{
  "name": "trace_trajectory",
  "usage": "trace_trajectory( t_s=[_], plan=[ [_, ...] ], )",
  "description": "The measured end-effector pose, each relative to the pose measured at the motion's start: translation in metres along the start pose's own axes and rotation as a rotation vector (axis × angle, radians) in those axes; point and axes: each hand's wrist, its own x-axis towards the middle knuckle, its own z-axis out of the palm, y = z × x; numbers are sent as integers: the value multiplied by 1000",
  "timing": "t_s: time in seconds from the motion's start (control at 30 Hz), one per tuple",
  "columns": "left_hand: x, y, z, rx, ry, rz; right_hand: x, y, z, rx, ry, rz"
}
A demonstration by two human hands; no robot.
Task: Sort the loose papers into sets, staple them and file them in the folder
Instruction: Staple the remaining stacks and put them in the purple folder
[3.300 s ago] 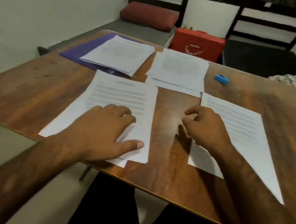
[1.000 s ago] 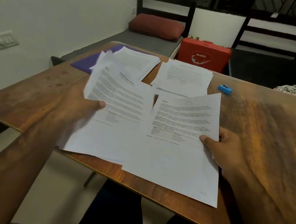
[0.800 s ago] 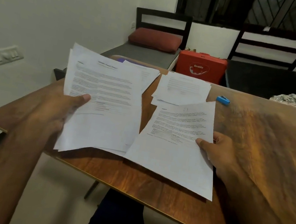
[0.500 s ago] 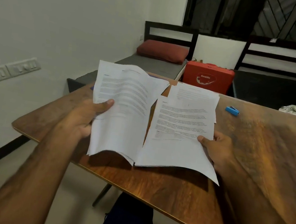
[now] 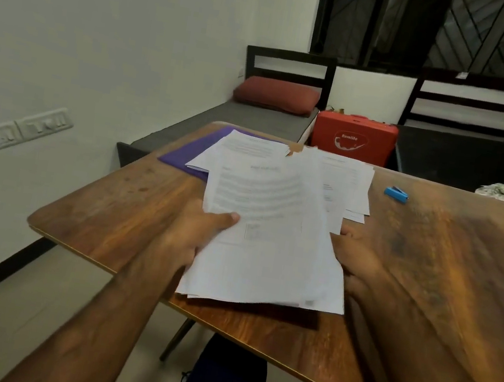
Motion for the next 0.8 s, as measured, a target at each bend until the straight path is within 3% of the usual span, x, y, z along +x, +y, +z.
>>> trace_trajectory(
  t_s=[0.13,0.37,0.43,0.53,0.7,0.8],
  plan=[
    [13,-21,0,243,1,102,-2,2,1,-4,-42,60],
    [29,-47,2,531,88,92,5,14,0,101,-71,94],
    [27,-47,5,590,99,114,8,20,2,31,-123,111],
    [23,-44,7,518,56,131,17,26,0,-95,-100,34],
    [17,-18,9,119,-36,175,4,-5,-3,-64,-165,-115],
    [21,3,17,7,-124,222,-4,-34,-13,-37,-211,-176]
  ],
)
